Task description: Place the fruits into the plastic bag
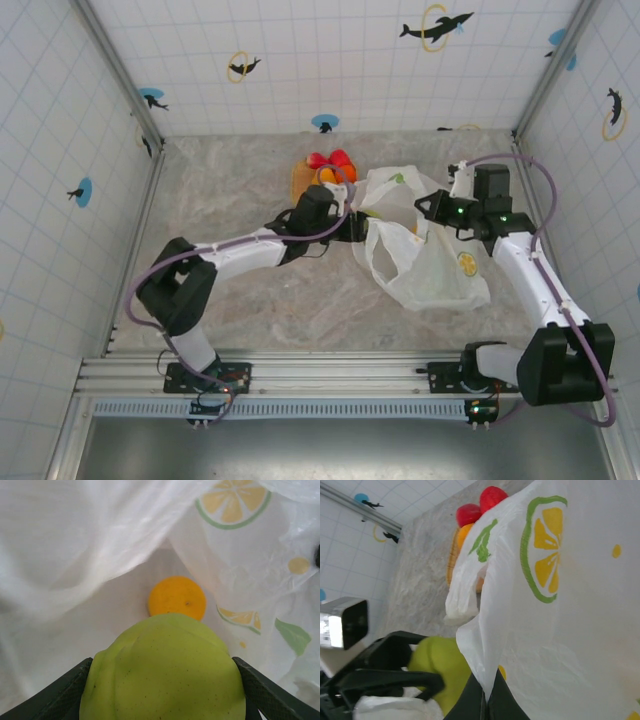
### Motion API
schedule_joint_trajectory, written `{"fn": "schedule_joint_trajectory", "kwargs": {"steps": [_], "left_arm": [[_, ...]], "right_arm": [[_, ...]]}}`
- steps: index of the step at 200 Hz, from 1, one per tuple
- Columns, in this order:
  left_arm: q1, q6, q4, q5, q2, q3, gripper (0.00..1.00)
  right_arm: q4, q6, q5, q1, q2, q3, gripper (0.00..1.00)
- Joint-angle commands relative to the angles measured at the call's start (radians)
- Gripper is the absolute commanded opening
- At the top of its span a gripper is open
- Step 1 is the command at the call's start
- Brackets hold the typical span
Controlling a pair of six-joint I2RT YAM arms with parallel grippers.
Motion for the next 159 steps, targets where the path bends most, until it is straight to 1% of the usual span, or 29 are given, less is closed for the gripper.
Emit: {"fn": "schedule_joint_trajectory", "kwargs": {"steps": [1, 21, 38, 59, 80, 108, 131, 159], "left_arm": [[-0.012, 0.074, 0.016, 0.038, 0.071, 0.079, 0.68], [-0.026, 0.048, 0.056, 0.055, 0.101, 0.074, 0.68], [-0.039, 0.028, 0.097, 0.045, 0.081, 0.031, 0.69], [-0.047, 0.001, 0.163, 0.023, 0.048, -0.034, 0.69], [-0.047, -0.010, 0.198, 0.009, 0.051, -0.051, 0.70], [-0.048, -0.010, 0.216, 0.002, 0.101, 0.003, 0.70], [-0.048, -0.023, 0.246, -0.019, 0.158, 0.044, 0.70], [-0.063, -0.022, 0.253, -0.071, 0.234, 0.111, 0.71]], "right_arm": [[0.103, 0.075, -0.045, 0.036, -0.003, -0.045, 0.00], [0.173, 0.146, -0.074, 0.079, -0.008, -0.067, 0.00], [0.202, 0.180, -0.084, 0.122, -0.019, -0.057, 0.00], [0.204, 0.194, -0.097, 0.134, -0.041, -0.053, 0.00], [0.152, 0.163, -0.088, 0.118, -0.066, -0.055, 0.00], [0.083, 0.115, -0.079, 0.065, -0.080, -0.068, 0.00], [0.077, 0.100, -0.080, 0.026, -0.080, -0.089, 0.00], [0.080, 0.093, -0.078, 0.011, -0.065, -0.102, 0.00]]}}
